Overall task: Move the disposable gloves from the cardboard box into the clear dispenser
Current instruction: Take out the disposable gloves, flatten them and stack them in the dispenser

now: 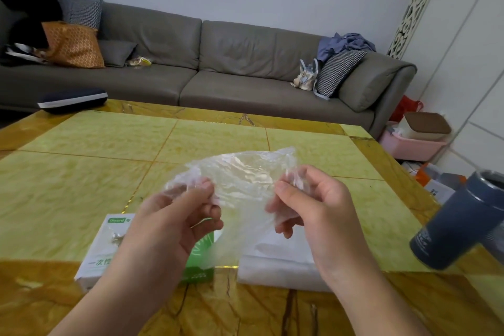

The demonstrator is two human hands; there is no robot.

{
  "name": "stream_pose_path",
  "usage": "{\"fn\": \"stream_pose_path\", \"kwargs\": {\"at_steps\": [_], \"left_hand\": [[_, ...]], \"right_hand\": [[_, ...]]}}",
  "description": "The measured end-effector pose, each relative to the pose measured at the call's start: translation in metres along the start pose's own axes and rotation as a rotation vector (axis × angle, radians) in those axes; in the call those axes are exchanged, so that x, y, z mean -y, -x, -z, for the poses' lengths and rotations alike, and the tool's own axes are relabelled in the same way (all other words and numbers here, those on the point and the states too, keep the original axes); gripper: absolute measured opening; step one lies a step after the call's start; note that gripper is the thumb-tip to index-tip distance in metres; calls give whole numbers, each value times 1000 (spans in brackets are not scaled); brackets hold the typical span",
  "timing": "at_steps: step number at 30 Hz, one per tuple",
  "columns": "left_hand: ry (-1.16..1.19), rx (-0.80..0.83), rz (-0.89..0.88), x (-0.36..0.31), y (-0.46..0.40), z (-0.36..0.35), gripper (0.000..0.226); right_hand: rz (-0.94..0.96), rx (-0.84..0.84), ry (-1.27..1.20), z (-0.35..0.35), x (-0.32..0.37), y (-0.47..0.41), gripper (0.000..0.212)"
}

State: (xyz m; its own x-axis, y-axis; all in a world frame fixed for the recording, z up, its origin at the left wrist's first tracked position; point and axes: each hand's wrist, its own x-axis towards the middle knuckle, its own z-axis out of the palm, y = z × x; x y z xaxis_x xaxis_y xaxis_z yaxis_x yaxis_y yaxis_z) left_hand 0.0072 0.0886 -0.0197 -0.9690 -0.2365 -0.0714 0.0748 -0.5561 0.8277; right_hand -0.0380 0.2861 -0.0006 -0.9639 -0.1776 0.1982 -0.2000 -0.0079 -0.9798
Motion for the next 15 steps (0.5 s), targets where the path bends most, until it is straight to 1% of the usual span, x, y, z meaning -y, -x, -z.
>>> {"fn": "stream_pose_path", "kwargs": {"at_steps": [1,3,4,6,7,8,10,11,12,13,14,15], "left_hand": [[-44,15,-12,1,0,-4,12],[-198,76,-48,1,0,-17,10],[-289,115,-83,1,2,-25,11],[-432,136,-147,3,2,-39,13],[-457,117,-172,4,1,-45,13],[-449,85,-187,5,0,-47,11],[-395,-10,-208,8,-1,-52,10],[-404,-60,-258,11,0,-53,11],[-457,-97,-359,14,3,-56,13],[-556,-103,-510,16,8,-60,15],[-704,-53,-682,17,14,-68,16],[-889,37,-843,19,20,-79,16]], "right_hand": [[-19,20,16,9,1,-2,14],[-77,35,34,25,2,-9,28],[-105,12,19,32,3,-13,27],[-122,-82,-31,45,3,-17,10],[-124,-142,-51,54,3,-19,6],[-128,-195,-67,61,3,-20,5],[-138,-271,-60,76,-2,-24,7],[-151,-288,-25,82,-4,-25,9],[-168,-286,17,86,-9,-26,11],[-187,-261,69,86,-13,-28,14],[-205,-230,132,85,-18,-28,16],[-221,-202,205,83,-23,-29,17]]}}
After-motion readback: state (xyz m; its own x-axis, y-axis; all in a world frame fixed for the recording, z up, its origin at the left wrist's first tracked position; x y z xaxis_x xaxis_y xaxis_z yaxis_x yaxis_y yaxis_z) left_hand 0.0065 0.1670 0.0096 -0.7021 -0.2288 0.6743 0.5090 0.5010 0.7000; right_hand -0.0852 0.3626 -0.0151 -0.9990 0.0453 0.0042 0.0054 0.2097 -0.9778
